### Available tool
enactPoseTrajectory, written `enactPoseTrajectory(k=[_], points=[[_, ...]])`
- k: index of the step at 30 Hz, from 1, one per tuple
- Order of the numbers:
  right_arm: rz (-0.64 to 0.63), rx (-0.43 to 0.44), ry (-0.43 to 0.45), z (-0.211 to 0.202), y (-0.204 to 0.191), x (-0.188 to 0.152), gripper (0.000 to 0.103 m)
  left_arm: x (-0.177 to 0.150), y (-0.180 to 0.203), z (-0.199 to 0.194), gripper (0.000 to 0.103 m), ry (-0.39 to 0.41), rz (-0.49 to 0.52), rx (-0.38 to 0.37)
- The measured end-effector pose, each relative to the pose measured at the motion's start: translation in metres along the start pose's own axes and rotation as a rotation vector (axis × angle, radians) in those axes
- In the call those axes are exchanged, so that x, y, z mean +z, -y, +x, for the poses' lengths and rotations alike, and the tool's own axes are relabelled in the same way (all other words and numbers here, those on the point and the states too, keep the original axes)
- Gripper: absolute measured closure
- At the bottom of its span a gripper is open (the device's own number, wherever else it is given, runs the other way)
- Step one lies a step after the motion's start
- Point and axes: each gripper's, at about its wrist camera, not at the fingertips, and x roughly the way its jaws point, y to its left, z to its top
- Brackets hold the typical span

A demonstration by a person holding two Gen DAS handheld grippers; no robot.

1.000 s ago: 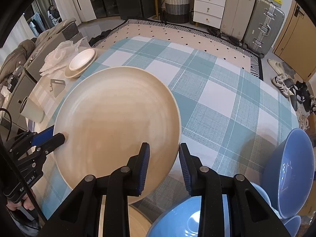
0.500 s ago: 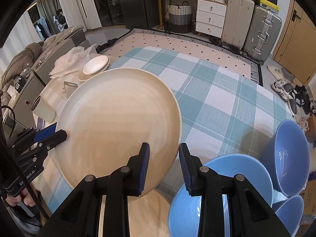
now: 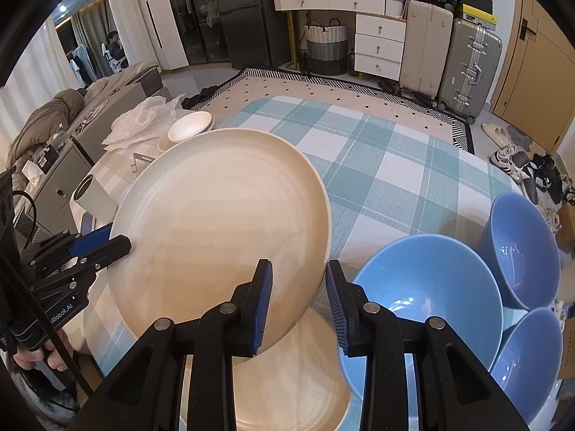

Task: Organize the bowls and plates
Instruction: 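Lift the gripped cream plates with both tools, then carry the cream plates with both tools and lower them onto the plate stack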

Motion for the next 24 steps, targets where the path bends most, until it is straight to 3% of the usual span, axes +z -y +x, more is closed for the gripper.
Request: enactPoseTrajectory(k=[24], points=[[0.042,-0.036,0.045,-0.04,-0.018,-0.078,0.071,-0.056,0.025,-0.036,0.084,0.006,0.06,-0.036]])
